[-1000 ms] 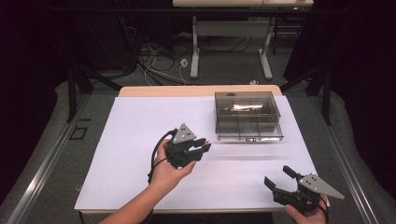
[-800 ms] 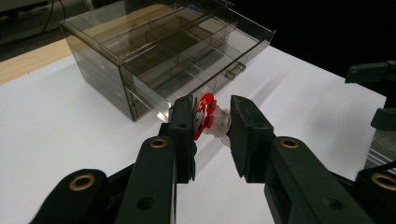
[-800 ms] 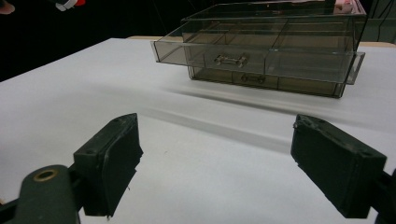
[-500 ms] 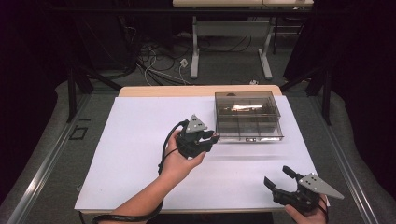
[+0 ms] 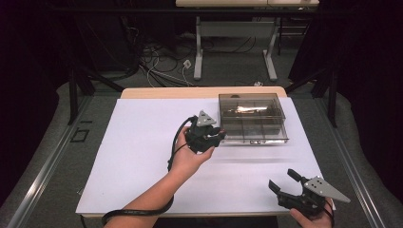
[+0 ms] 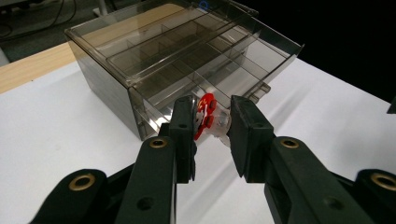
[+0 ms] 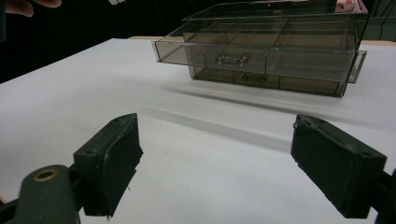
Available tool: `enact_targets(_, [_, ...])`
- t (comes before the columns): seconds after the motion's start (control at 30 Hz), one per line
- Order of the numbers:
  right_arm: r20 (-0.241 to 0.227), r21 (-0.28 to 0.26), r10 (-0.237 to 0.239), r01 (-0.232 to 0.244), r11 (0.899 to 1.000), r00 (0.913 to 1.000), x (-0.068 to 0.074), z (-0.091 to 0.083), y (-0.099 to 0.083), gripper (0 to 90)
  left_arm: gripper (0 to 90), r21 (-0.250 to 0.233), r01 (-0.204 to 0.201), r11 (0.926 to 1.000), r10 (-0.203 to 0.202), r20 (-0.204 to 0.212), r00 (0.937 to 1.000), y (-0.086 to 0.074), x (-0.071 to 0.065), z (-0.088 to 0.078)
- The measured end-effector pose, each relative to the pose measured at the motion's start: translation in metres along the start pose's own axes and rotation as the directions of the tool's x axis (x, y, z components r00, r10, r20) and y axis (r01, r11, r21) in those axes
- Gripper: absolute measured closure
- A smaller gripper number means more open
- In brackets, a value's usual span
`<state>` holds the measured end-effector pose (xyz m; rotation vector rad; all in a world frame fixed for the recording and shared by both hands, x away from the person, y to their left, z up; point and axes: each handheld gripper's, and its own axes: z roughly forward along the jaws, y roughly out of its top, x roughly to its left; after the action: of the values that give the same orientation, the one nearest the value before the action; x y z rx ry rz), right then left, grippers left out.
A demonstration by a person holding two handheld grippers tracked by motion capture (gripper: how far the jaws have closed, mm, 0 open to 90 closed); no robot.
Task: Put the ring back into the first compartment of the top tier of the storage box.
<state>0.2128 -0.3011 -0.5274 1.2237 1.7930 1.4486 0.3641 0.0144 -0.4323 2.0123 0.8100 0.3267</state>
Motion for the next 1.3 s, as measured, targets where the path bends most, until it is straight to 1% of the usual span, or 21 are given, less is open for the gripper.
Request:
enact_targets(0.07, [-0.004,-0.006,0.001,-0.001,1.0,1.0,0.0,0.0,0.0,15.2,71.8,0.003,0.006,1.0,-0.006,0.0,1.0,0.002,0.0,0.003])
enact_targets(0.1, [-0.005,-0.005,0.006,-0.006,1.0,1.0,0.001,0.0,0.0,15.2,71.8,-0.003,0.014,0.9999,-0.014,0.005,0.9999,0.003,0.0,0.005])
enact_targets(0.13, [-0.002,0.0,0.002,-0.002,1.0,1.0,0.0,0.0,0.0,15.2,71.8,0.007,0.019,0.9998,-0.019,0.011,0.9998,0.004,0.0,0.006])
enact_targets(0.17, [-0.002,-0.001,0.001,-0.001,1.0,1.0,0.0,0.0,0.0,15.2,71.8,0.006,0.008,0.9999,-0.008,0.007,0.9999,0.005,0.0,0.007])
enact_targets(0.3, [-0.004,-0.003,0.004,-0.004,1.0,1.0,0.0,0.0,0.0,15.2,71.8,0.009,0.011,0.9999,-0.011,0.004,0.9999,0.009,-0.002,0.014])
enact_targets(0.33, [-0.005,-0.003,0.012,-0.012,1.0,0.9999,0.001,0.0,0.0,15.2,71.8,0.012,0.011,0.9999,-0.011,0.002,0.9999,0.01,-0.002,0.016])
enact_targets(0.37, [-0.002,-0.004,0.002,-0.002,1.0,1.0,0.0,0.0,0.0,15.2,71.8,0.011,0.015,0.9998,-0.015,0.002,0.9999,0.01,-0.003,0.018])
enact_targets(0.4, [-0.007,-0.008,0.006,-0.006,1.0,1.0,0.0,0.0,0.0,15.2,71.8,0.017,0.011,0.9998,-0.011,0.001,0.9999,0.011,-0.003,0.02])
enact_targets(0.5, [-0.005,-0.007,0.005,-0.005,1.0,1.0,0.0,0.0,0.0,15.2,71.8,0.013,0.018,0.9998,-0.018,-0.007,0.9998,0.013,-0.005,0.026])
enact_targets(0.53, [-0.008,-0.008,0.007,-0.007,1.0,0.9999,0.0,0.0,0.0,15.2,71.8,0.016,0.013,0.9998,-0.012,-0.012,0.9998,0.013,-0.005,0.028])
enact_targets(0.57, [-0.008,-0.002,-0.007,0.007,1.0,0.9999,-0.001,0.0,0.0,15.2,71.8,0.015,0.016,0.9998,-0.016,-0.013,0.9998,0.014,-0.005,0.03])
enact_targets(0.6, [-0.008,-0.002,-0.01,0.01,1.0,0.9999,-0.001,0.0,0.0,15.2,71.8,0.014,0.022,0.9997,-0.022,-0.013,0.9997,0.014,-0.005,0.032])
enact_targets(0.7, [-0.01,-0.006,-0.008,0.007,1.0,0.9999,0.0,0.0,0.0,15.2,71.8,0.031,0.017,0.9994,-0.017,-0.024,0.9996,0.015,-0.004,0.036])
enact_targets(0.77, [-0.012,-0.006,-0.006,0.006,1.0,0.9999,-0.001,0.0,0.0,15.2,71.8,0.029,0.02,0.9994,-0.019,-0.033,0.9993,0.015,-0.004,0.039])
enact_targets(0.83, [-0.012,-0.002,-0.006,0.006,1.0,0.9999,-0.001,0.0,0.0,15.2,71.8,0.026,0.032,0.9991,-0.031,-0.036,0.9989,0.015,-0.002,0.042])
enact_targets(1.03, [-0.018,-0.003,-0.013,0.013,1.0,0.9998,-0.001,0.001,0.0,15.2,71.8,0.034,0.048,0.9983,-0.046,-0.047,0.9978,0.011,0.002,0.05])
enact_targets(1.1, [-0.016,-0.008,-0.01,0.01,1.0,0.9998,-0.001,0.001,-0.001,15.2,71.8,0.034,0.058,0.9977,-0.056,-0.051,0.9971,0.01,0.003,0.052])
enact_targets(1.17, [-0.018,0.004,0.004,-0.004,1.0,0.9998,0.0,0.001,-0.001,15.2,71.8,0.036,0.063,0.9974,-0.061,-0.054,0.9967,0.009,0.004,0.054])
enact_targets(1.2, [-0.019,0.001,-0.003,0.003,1.0,0.9998,0.0,0.001,-0.001,15.2,71.8,0.035,0.075,0.9966,-0.073,-0.055,0.9958,0.009,0.004,0.055])
enact_targets(1.27, [-0.021,0.002,-0.006,0.006,1.0,0.9998,0.0,0.001,-0.001,15.2,71.8,0.038,0.082,0.996,-0.079,-0.058,0.9952,0.008,0.005,0.058])
enact_targets(1.3, [-0.023,0.002,0.003,-0.002,1.0,0.9997,0.001,0.001,-0.001,15.2,71.7,0.037,0.089,0.9953,-0.087,-0.06,0.9944,0.007,0.006,0.059])
